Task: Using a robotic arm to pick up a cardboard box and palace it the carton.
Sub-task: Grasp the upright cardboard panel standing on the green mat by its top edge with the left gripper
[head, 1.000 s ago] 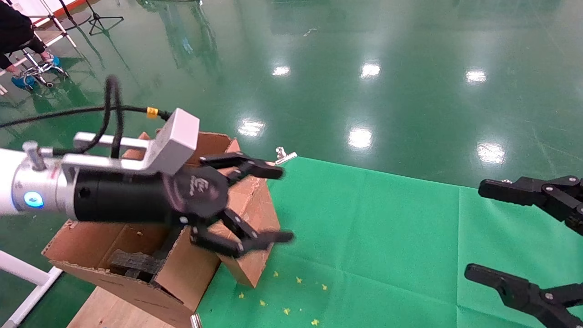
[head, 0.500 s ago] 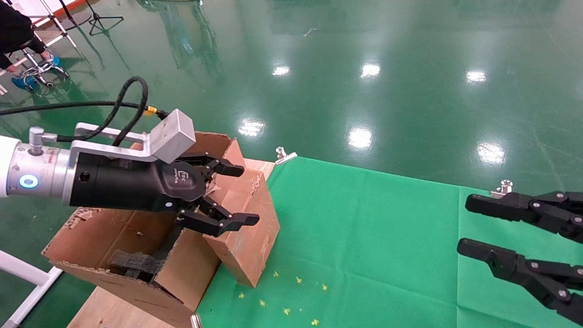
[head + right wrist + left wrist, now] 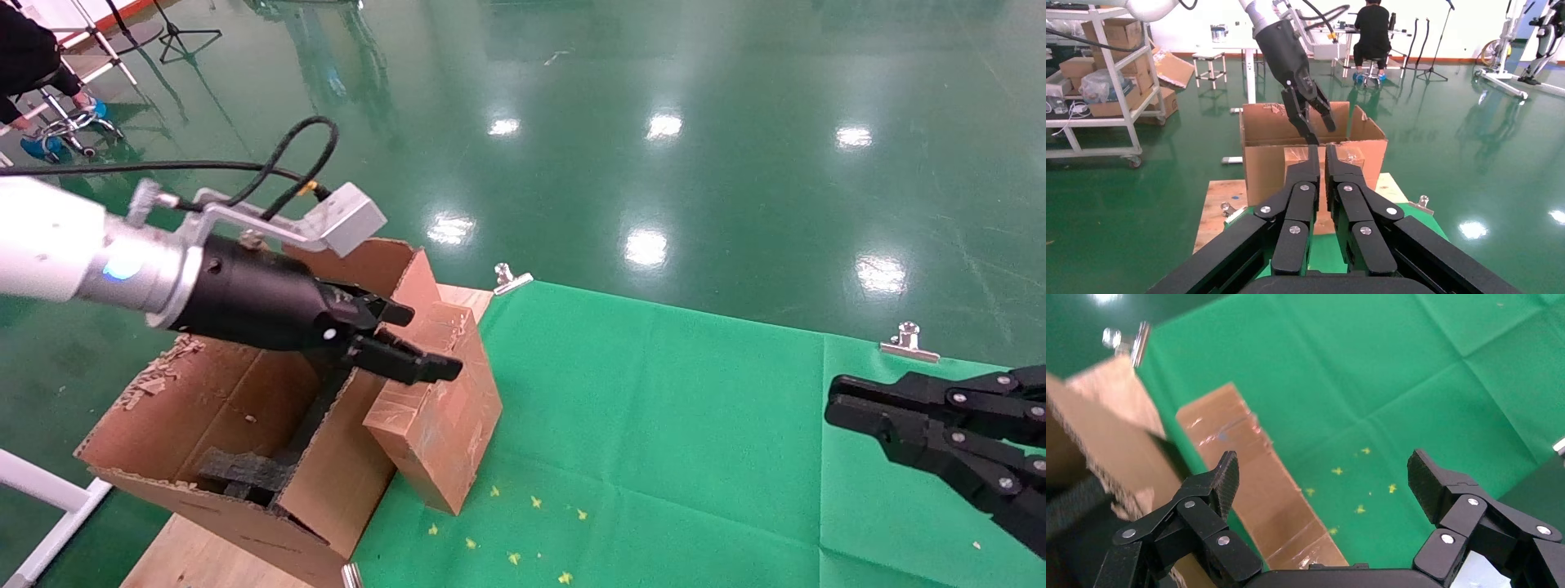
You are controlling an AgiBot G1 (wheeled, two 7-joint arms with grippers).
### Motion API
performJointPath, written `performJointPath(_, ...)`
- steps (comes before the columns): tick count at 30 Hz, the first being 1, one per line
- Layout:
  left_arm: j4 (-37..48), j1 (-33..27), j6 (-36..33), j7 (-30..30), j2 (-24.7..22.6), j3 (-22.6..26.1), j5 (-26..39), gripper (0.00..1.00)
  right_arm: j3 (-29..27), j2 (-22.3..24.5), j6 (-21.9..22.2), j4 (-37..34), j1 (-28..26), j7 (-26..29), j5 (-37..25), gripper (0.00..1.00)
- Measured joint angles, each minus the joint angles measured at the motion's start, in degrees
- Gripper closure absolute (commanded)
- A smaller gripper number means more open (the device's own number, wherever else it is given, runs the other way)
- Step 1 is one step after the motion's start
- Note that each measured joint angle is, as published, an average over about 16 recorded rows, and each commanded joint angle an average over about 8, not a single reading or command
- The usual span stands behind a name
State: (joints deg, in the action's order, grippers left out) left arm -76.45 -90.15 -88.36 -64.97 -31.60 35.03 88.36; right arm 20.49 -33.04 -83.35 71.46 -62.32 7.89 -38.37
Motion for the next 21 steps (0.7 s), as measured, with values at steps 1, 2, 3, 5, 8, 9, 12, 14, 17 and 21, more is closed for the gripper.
performJointPath(1,0.02,-0.87,-0.32,-1.84,-0.57,0.81,1.16,0.00,0.00,0.00,0.00,0.00,0.00,0.00,0.00,1.00)
performJointPath(2,0.04,-1.68,-0.62,-3.57,-1.11,1.62,2.26,0.00,0.00,0.00,0.00,0.00,0.00,0.00,0.00,1.00)
performJointPath(3,0.07,-2.43,-0.85,-5.18,-1.60,2.43,3.31,0.00,0.00,0.00,0.00,0.00,0.00,0.00,0.00,1.00)
performJointPath(5,0.17,-3.67,-1.13,-8.20,-2.48,3.96,5.06,0.00,0.00,0.00,0.00,0.00,0.00,0.00,0.00,1.00)
performJointPath(8,0.24,-4.99,-1.24,-11.71,-3.50,6.17,7.17,0.00,0.00,0.00,0.00,0.00,0.00,0.00,0.00,1.00)
performJointPath(9,0.26,-5.31,-1.22,-12.64,-3.79,6.87,7.78,0.00,0.00,0.00,0.00,0.00,0.00,0.00,0.00,1.00)
performJointPath(12,0.35,-5.99,-1.10,-15.05,-4.58,8.84,9.33,0.00,0.00,0.00,0.00,0.00,0.00,0.00,0.00,1.00)
performJointPath(14,0.37,-6.26,-0.98,-16.35,-5.03,10.03,10.18,0.00,0.00,0.00,0.00,0.00,0.00,0.00,0.00,1.00)
performJointPath(17,0.45,-6.42,-0.82,-17.97,-5.70,11.62,11.15,0.00,0.00,0.00,0.00,0.00,0.00,0.00,0.00,1.00)
performJointPath(21,0.58,-6.43,-0.72,-19.64,-6.59,13.51,12.13,0.00,0.01,0.00,0.00,0.00,0.00,0.00,0.00,0.84)
